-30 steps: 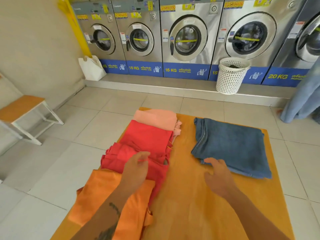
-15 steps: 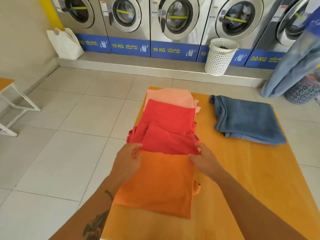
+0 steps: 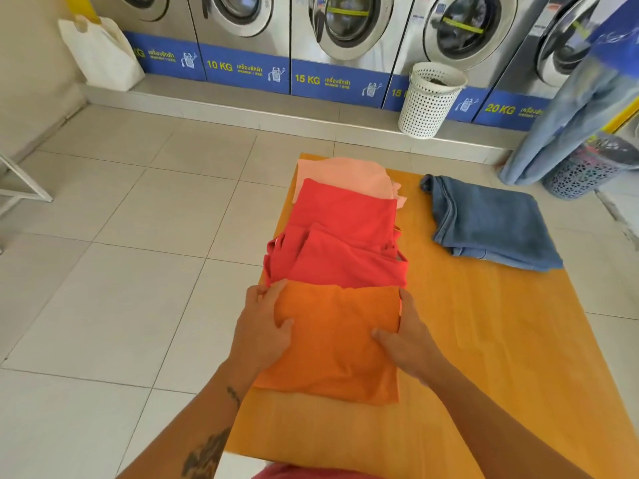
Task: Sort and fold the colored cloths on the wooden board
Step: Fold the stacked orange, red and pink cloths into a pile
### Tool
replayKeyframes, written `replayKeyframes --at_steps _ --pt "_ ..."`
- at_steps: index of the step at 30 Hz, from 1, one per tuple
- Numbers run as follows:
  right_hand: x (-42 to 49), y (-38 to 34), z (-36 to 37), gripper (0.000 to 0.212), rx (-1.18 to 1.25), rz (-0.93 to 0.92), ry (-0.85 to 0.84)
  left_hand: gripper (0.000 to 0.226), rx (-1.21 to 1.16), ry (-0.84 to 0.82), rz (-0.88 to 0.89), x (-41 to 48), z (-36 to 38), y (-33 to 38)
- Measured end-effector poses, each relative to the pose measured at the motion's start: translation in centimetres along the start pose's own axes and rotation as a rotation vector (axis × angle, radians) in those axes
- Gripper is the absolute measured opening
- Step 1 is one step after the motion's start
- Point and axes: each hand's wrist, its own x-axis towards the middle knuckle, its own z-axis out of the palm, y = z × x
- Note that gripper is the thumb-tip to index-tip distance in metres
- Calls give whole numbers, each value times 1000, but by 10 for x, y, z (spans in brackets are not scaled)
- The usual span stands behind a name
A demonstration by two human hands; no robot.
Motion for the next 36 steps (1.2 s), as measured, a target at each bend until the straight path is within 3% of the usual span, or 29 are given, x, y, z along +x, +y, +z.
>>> replayKeyframes --at_steps 5,8,12,15,18,22,28,32,36 --pt "-1 -11 -3 87 50 -148 57 64 -170 75 16 3 -5 9" --pt "3 -8 -14 85 16 -146 58 64 -232 73 -40 2 -3 10" --pt "7 -1 -24 78 -3 -73 -14 79 -131 -50 -180 1 2 2" --pt "14 -4 -29 82 44 -47 -50 85 -141 -36 -206 8 -3 4" --pt "22 -4 -30 93 73 -83 -115 83 -105 -31 -270 10 -9 8" --pt "28 -3 -37 92 60 -178 -115 89 62 -150 -443 -4 -10 15" --pt "24 6 -43 79 -63 -260 -279 93 -12 -182 -368 -33 6 33" --pt "23 14 -42 58 -104 -308 -264 79 -200 -73 -321 -48 16 44" --pt "23 15 -50 52 9 -210 -270 66 -296 14 -274 -50 14 56"
